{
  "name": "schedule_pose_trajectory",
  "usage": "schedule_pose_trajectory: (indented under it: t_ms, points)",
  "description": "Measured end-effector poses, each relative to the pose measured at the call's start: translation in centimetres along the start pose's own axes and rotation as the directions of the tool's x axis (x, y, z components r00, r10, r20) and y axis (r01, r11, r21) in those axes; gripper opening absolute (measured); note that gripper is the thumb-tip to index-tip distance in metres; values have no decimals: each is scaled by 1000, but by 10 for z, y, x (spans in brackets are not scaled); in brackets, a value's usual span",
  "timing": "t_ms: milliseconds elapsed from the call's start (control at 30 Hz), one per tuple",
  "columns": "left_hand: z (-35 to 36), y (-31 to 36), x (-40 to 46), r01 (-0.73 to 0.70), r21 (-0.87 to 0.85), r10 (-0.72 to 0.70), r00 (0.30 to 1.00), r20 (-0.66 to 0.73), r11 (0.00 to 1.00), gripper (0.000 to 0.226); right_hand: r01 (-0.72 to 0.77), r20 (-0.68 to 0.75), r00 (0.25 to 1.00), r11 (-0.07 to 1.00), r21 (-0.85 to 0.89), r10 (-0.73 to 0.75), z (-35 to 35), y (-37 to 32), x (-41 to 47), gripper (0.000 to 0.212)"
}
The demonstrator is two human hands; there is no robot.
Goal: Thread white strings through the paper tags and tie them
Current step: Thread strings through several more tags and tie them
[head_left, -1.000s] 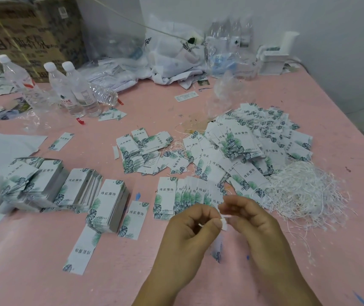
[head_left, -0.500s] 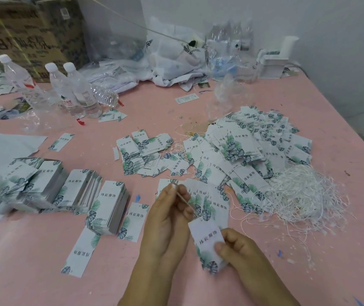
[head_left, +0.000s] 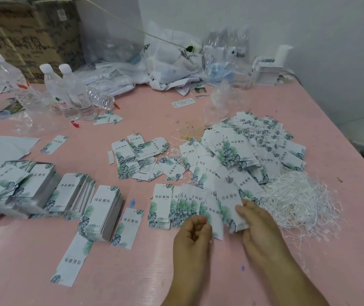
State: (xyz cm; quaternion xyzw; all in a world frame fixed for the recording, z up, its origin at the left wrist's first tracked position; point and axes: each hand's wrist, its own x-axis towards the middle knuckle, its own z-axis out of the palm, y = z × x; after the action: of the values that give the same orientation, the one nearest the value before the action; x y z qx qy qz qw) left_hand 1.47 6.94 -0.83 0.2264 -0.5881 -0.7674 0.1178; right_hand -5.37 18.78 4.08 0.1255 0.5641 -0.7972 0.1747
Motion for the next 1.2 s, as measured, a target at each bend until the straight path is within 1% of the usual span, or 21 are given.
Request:
schedule_pose_trajectory:
  t_ms: [100,167,233,300,333,367,400,433,467,533,600,633,700,767,833,967,1000,1067,1100,1133,1200]
  points:
    - [0,-2,-3,-14,45,15,1000,-17,999,26,71,-55,996,994,-83,-76,1,-38,38,16]
    - [-2,-8,-7,-59,98,62,997,-35,993,30,116,-118,984,983,-143,-133,4,-66,68,18]
    - [-4,-12,-9,-123,169,130,991,-37,978,34,173,-170,955,923,-345,-243,7,-89,100,21]
    - [-5,-14,-8,-142,200,151,988,-32,969,33,212,-131,927,777,-593,-352,8,-101,124,25]
    - [-5,-14,-7,-142,211,152,988,-32,967,31,191,-108,919,665,-722,-380,7,-102,132,23]
    - [-5,-15,-6,-138,213,149,988,-35,967,30,161,-86,906,524,-837,-415,7,-101,134,17]
    - [-5,-16,-5,-133,205,145,989,-41,970,30,140,-60,885,386,-912,-462,6,-100,133,16]
    - [-5,-16,-5,-127,187,138,989,-49,974,32,138,-41,858,306,-942,-512,5,-96,128,25]
    - [-5,-17,-5,-124,177,136,989,-58,976,33,177,-22,830,301,-937,-557,5,-89,120,33]
    - [-6,-17,-5,-137,198,153,986,-72,971,31,311,30,804,377,-872,-594,4,-66,94,35]
    - [-7,-16,-5,-160,199,182,978,-102,967,23,386,120,848,446,-808,-516,2,-32,62,32]
    - [-7,-15,-5,-170,188,194,973,-122,967,21,401,185,871,439,-804,-456,0,-13,46,34]
    - [-8,-14,-3,-170,157,194,970,-150,973,20,450,336,875,325,-832,-350,-5,24,22,52]
    - [-8,-15,-2,-135,105,150,977,-151,985,17,501,440,851,194,-843,-286,-9,50,10,69]
    - [-9,-17,-2,-107,68,115,984,-133,992,17,524,470,823,106,-845,-320,-12,62,5,66]
    - [-11,-20,-3,-80,74,88,990,-111,994,20,554,511,749,-25,-832,-422,-12,65,-1,42]
    - [-10,-18,-3,-53,22,55,994,-99,998,19,561,510,731,-26,-827,-453,-13,65,-1,38]
    - [-8,-13,-3,1,-86,-5,999,-46,996,20,568,468,708,33,-822,-529,-14,63,-3,37]
    - [-7,-10,-3,19,-107,-21,1000,-19,994,23,571,441,692,60,-819,-571,-15,61,-5,37]
    - [-7,-9,-3,34,-113,-34,999,-1,993,27,583,425,662,68,-810,-617,-17,59,-6,37]
    - [-6,-5,-2,63,-137,-60,998,28,989,30,641,445,562,27,-767,-698,-18,58,-11,37]
